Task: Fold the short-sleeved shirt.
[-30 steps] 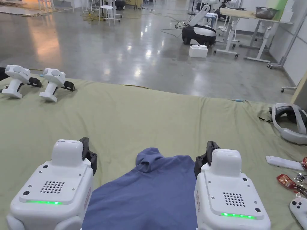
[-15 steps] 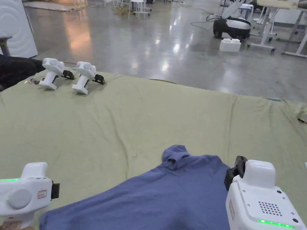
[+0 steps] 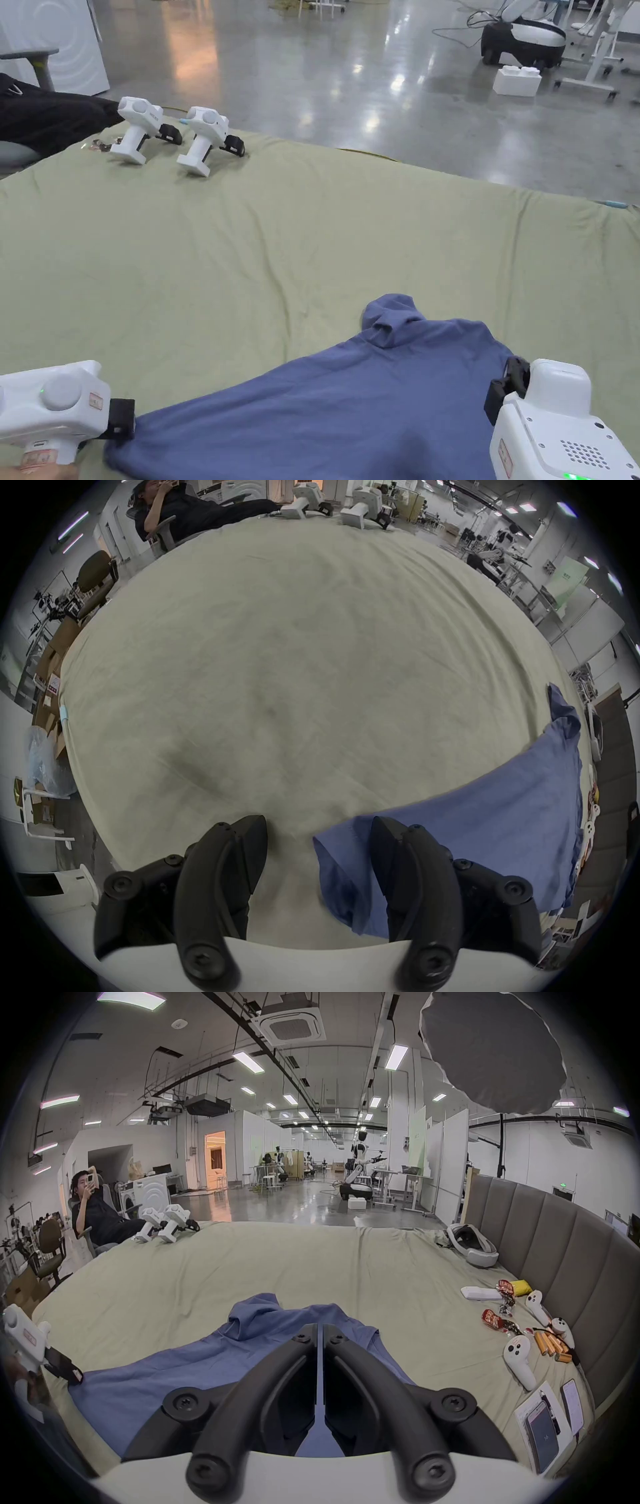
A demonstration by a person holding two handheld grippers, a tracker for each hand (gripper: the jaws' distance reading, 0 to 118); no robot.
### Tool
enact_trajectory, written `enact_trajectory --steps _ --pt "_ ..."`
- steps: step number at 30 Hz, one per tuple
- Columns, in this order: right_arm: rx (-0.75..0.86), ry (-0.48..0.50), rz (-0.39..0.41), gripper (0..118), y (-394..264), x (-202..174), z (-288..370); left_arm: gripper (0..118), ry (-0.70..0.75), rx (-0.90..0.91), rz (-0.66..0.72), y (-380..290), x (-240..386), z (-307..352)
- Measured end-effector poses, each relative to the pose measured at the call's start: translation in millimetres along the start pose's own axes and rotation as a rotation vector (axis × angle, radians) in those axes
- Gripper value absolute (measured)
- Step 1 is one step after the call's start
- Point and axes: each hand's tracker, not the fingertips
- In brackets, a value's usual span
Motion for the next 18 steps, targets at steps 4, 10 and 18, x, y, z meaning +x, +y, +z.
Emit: enact_trajectory --steps 4,10,18 --pt "-0.018 0.000 -0.005 5 -5 1 -4 69 0.059 0.015 -0.012 -2 14 4" --pt "-0.061 0.001 -0.027 5 -12 3 -17 30 0.059 0.052 -0.113 -11 35 4" --pt "-0.168 0.044 0.060 18 13 23 -93 8 0.016 0.059 -0.098 -8 25 -3"
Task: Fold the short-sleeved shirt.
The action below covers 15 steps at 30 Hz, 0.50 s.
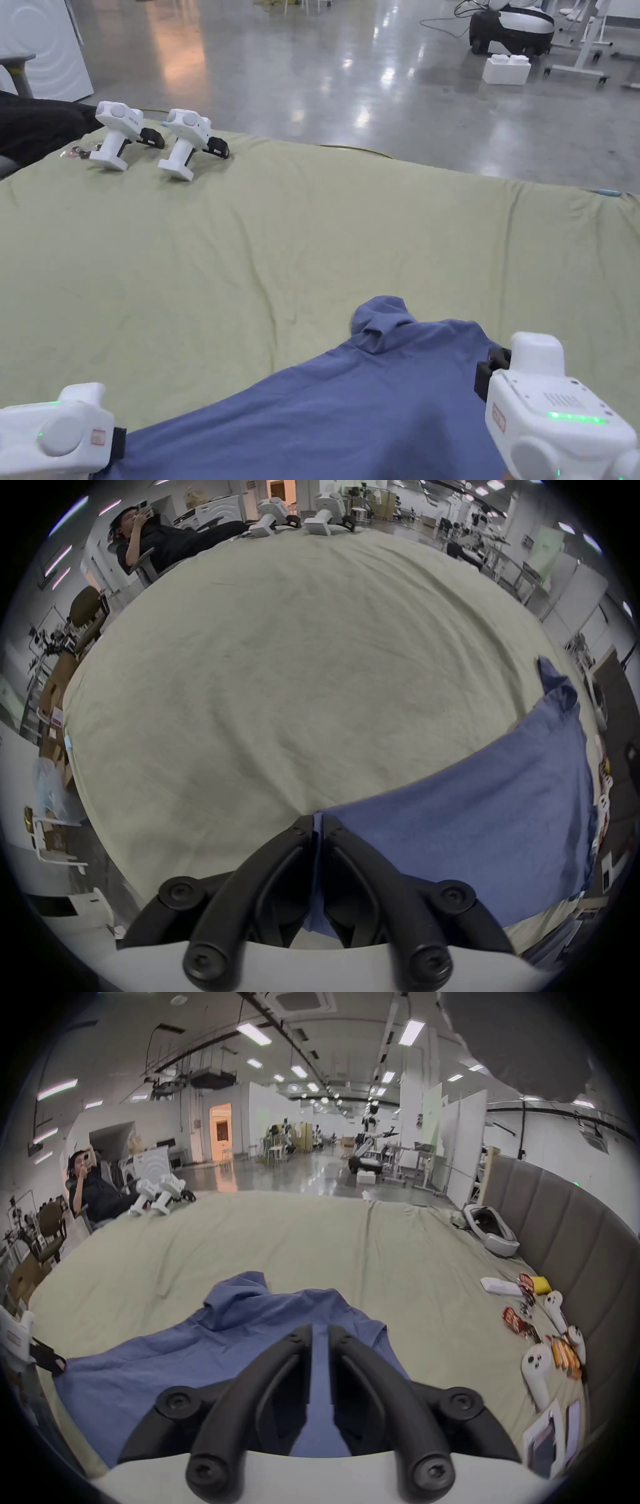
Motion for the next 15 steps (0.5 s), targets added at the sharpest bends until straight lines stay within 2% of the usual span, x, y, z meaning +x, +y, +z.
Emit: enact_trajectory --steps 1,3,4,7,15 --pt "-0.051 0.010 0.020 26 11 6 -18 8 -0.017 0.020 0.012 -1 -4 2" --pt "-0.130 0.055 0.017 56 31 20 -54 8 -0.025 0.030 -0.002 -4 0 12" --pt "-0.179 0.078 0.003 61 39 26 -73 8 -0.021 0.037 -0.004 -6 -1 14" --pt "-0.285 0.127 -0.022 61 59 41 -124 8 -0.043 0.065 0.006 -10 1 23" --pt "-0.490 0.190 0.068 61 65 39 -214 7 -0.042 0.071 0.030 -6 5 22"
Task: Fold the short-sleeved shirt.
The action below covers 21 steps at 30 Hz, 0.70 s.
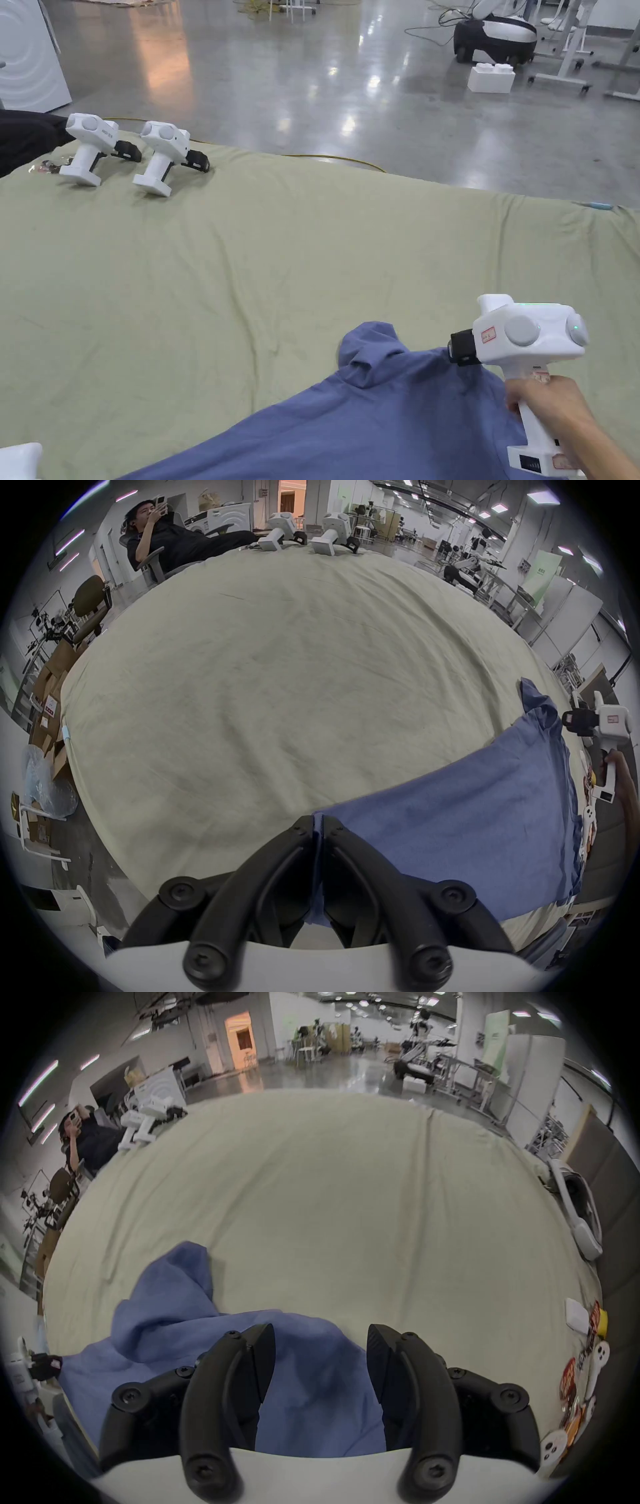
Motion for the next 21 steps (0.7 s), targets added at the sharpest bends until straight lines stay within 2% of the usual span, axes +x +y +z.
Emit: enact_trajectory --steps 3,6,7,8,9,10,11,14,15,18,21 --pt "-0.074 0.006 0.029 61 0 -2 -22 8 0.008 -0.006 -0.009 1 1 -1" --pt "-0.067 -0.008 0.027 57 -8 -9 -30 8 0.017 -0.025 -0.016 -1 3 -6" --pt "-0.045 -0.026 0.048 56 -8 -12 -29 7 0.015 -0.026 -0.016 -2 0 -8" --pt "-0.029 -0.034 0.068 47 -10 -15 -28 8 0.015 -0.027 -0.015 -2 0 -8" --pt "-0.025 -0.029 0.076 34 -11 -17 -28 7 0.015 -0.029 -0.015 -2 0 -8" --pt "-0.024 -0.006 0.079 14 -11 -18 -28 8 0.016 -0.027 -0.016 -2 1 -8" --pt "-0.021 -0.013 0.083 9 -12 -21 -26 8 0.015 -0.023 -0.017 -2 2 -8" --pt "0.038 -0.057 0.127 6 -18 -27 -15 8 0.011 -0.005 -0.014 -1 2 -3" --pt "0.064 -0.064 0.118 6 -20 -27 -9 8 0.009 0.003 -0.012 -1 3 -1" --pt "0.142 -0.036 0.018 6 -23 -23 22 8 -0.003 0.048 -0.001 1 3 13" --pt "0.244 -0.054 0.055 6 -25 -25 65 7 -0.015 0.123 0.011 7 2 32"
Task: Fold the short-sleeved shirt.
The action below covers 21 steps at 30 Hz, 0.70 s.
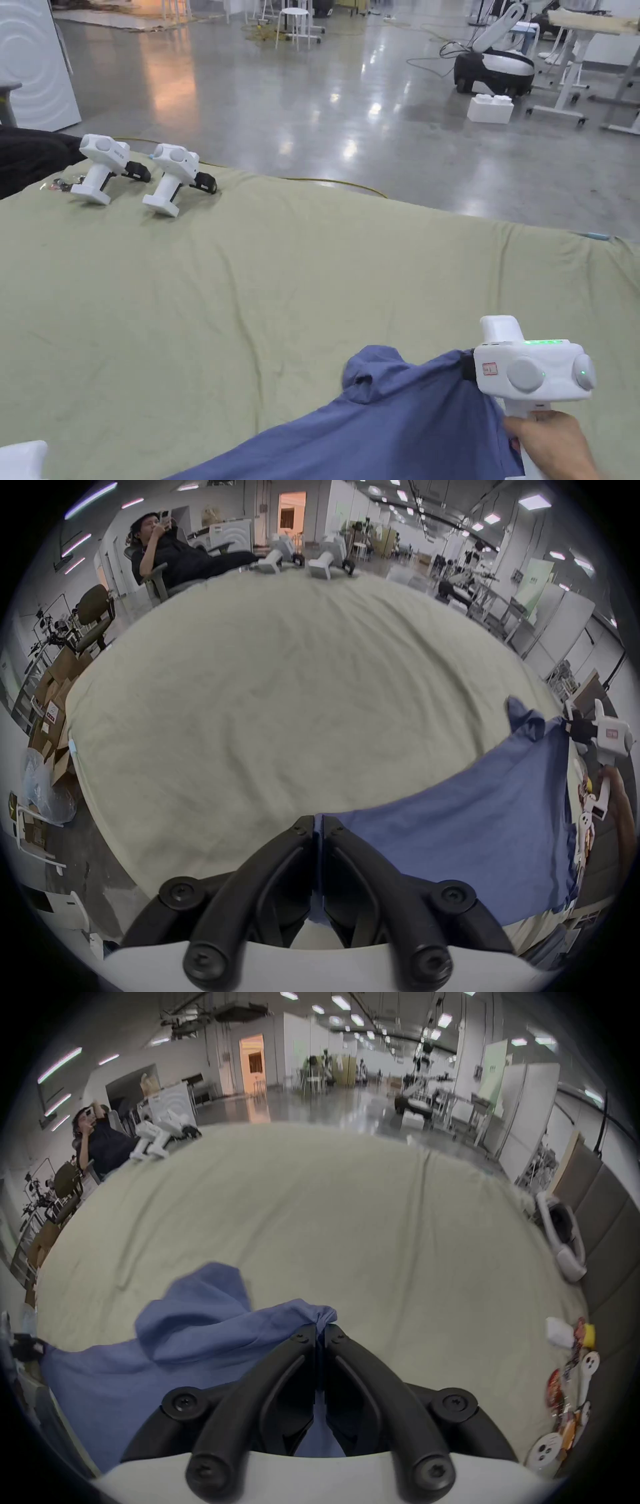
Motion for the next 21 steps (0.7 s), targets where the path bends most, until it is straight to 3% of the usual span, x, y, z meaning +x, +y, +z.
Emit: enact_trajectory --steps 5,21 --pt "0.166 -0.032 -0.020 6 20 7 80 7 -0.087 0.100 0.045 28 1 33" --pt "0.584 -0.255 -0.071 6 106 76 317 7 -0.247 0.530 -0.114 201 89 177"
